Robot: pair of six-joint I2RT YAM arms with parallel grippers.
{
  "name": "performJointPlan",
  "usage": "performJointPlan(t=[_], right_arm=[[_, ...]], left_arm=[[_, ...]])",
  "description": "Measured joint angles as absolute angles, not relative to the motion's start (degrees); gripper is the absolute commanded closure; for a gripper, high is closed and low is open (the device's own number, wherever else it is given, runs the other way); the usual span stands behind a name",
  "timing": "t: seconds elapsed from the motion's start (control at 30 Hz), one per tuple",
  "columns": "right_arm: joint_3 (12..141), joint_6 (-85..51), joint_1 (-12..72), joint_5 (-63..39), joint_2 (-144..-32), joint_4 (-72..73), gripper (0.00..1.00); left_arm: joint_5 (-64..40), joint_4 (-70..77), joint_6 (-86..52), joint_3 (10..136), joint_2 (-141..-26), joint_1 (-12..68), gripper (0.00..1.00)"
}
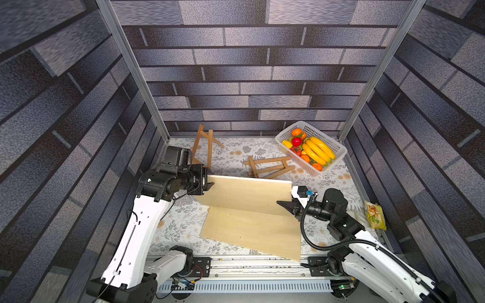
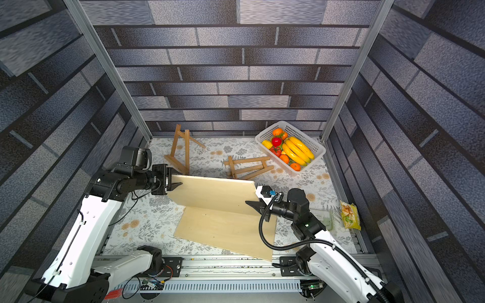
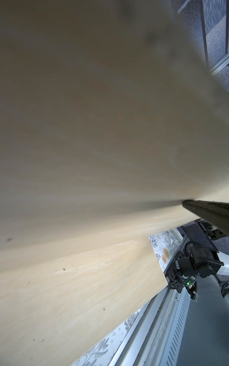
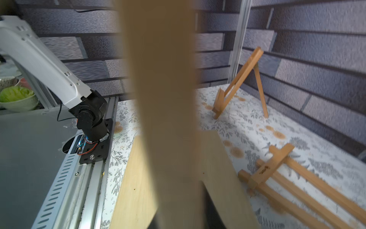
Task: Assemble the easel
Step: Place the drawing board on the easel.
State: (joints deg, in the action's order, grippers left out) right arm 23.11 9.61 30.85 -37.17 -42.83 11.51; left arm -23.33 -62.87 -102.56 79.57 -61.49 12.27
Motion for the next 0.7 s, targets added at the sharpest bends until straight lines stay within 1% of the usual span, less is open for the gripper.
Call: performJointPlan(t=[0.1, 0.17, 0.23, 0.33, 0.4, 0.5, 0.53, 0.57, 0.6, 0.63, 0.67, 0.7], right_arm=[[22.35, 8.62, 30.74, -36.01, -44.38, 9.17, 0.63], [22.31, 8.03, 30.83, -36.07, -44.75, 8.32, 0.63], [22.31, 7.77, 31.24, -36.05, -44.75, 8.01, 0.63], [22.31, 7.68, 31.57, -36.01, -44.73, 7.27, 0.62], [22.31, 7.92, 31.59, -35.07, -44.69, 6.85, 0.57], [22.37, 7.25, 31.94, -35.33, -44.10, 6.63, 0.56], [22.44, 7.05, 32.03, -35.44, -43.97, 6.66, 0.58], [22.59, 6.90, 32.16, -35.59, -43.97, 6.72, 0.63], [22.83, 7.03, 32.32, -35.59, -44.07, 6.87, 0.82], [23.03, 7.84, 32.42, -35.18, -44.14, 7.35, 0.94], [23.27, 11.46, 32.69, -33.93, -44.31, 8.99, 1.00], [23.64, 16.05, 32.91, -32.97, -44.69, 10.94, 1.00]], left_arm=[[-24.34, -64.31, -103.57, 77.08, -60.07, 10.81, 0.67], [-25.43, -65.06, -103.66, 76.14, -59.24, 9.89, 0.67], [-26.24, -65.17, -103.96, 75.20, -58.11, 9.21, 0.75], [-26.72, -68.20, -104.86, 73.36, -57.14, 8.95, 0.83], [-27.03, -68.20, -104.68, 71.46, -57.39, 8.95, 0.84], [-26.83, -67.64, -104.51, 70.87, -57.32, 8.95, 0.84], [-26.83, -67.51, -104.53, 70.81, -57.14, 8.95, 0.85], [-26.81, -67.44, -104.57, 70.70, -56.97, 8.93, 0.85], [-26.81, -67.40, -104.64, 70.59, -56.73, 8.88, 0.85], [-26.83, -66.96, -104.90, 70.57, -56.47, 8.88, 0.85], [-26.83, -65.93, -105.14, 70.61, -55.96, 8.60, 0.85], [-26.83, -64.62, -105.73, 71.22, -55.48, 8.23, 0.85]])
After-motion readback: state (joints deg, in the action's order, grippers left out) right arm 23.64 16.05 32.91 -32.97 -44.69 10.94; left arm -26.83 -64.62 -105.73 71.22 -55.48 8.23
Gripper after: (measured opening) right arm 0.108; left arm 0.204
